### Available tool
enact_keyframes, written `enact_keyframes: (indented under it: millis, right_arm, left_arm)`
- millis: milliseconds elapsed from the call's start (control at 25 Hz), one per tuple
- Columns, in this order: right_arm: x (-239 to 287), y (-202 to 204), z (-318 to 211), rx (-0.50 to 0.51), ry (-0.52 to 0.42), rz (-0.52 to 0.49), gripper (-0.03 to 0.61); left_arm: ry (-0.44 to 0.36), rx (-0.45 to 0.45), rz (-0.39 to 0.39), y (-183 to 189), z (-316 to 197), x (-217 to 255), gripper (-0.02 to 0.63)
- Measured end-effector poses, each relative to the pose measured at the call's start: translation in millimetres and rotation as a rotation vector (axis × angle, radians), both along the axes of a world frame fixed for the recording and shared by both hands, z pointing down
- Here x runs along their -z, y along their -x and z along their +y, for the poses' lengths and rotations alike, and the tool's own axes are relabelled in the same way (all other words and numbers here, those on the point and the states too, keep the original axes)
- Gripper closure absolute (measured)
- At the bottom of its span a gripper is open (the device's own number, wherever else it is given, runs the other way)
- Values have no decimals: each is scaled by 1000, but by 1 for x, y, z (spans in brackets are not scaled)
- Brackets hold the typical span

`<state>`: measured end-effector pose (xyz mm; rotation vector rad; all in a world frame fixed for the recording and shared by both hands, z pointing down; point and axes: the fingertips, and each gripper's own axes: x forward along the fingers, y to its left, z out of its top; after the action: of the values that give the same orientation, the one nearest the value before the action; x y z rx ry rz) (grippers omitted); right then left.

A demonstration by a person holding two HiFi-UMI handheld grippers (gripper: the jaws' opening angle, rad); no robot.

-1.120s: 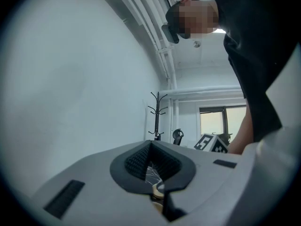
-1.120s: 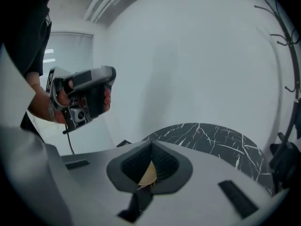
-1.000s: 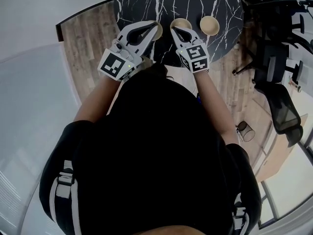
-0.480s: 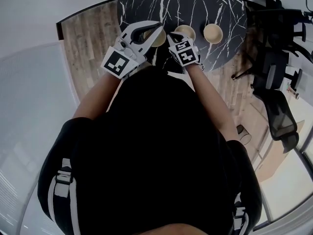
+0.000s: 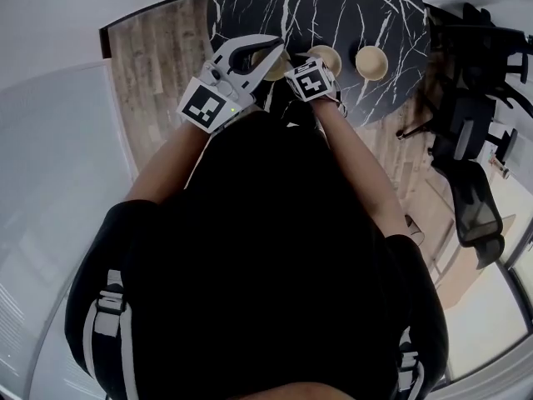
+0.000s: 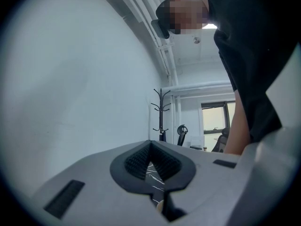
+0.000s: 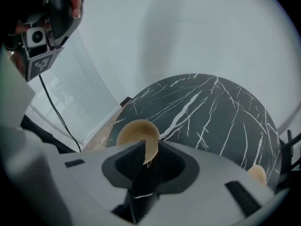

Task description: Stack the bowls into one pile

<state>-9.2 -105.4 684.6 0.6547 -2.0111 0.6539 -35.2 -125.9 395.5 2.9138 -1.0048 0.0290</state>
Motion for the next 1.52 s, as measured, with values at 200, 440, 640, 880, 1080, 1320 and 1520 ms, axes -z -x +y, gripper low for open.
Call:
enact_keyframes:
  millis: [200, 440, 640, 880, 1080, 1320, 1520]
  right_arm:
    - [-13, 4, -2, 10, 50, 51, 452]
    - [-26, 10, -4, 13, 98, 92, 443]
    - [-43, 14, -4, 21, 143, 120, 445]
    - [-48, 12, -12, 19, 143, 166, 443]
    - [-54, 15, -9, 26, 174, 186, 450]
    - [-63, 12, -9, 7, 186, 211, 514]
    - [-59, 8, -12, -10, 188, 211, 557]
  left_arm:
    - [-3, 8, -4, 4, 0, -3, 609]
    - [6, 29, -3, 13, -2, -7, 609]
    - [12, 43, -2, 19, -6, -14, 609]
    - [12, 48, -8, 30, -11, -24, 609]
    - [22, 61, -6, 38, -14, -27, 609]
    - [30, 76, 1, 45, -16, -32, 609]
    - [6, 92, 11, 50, -20, -32, 609]
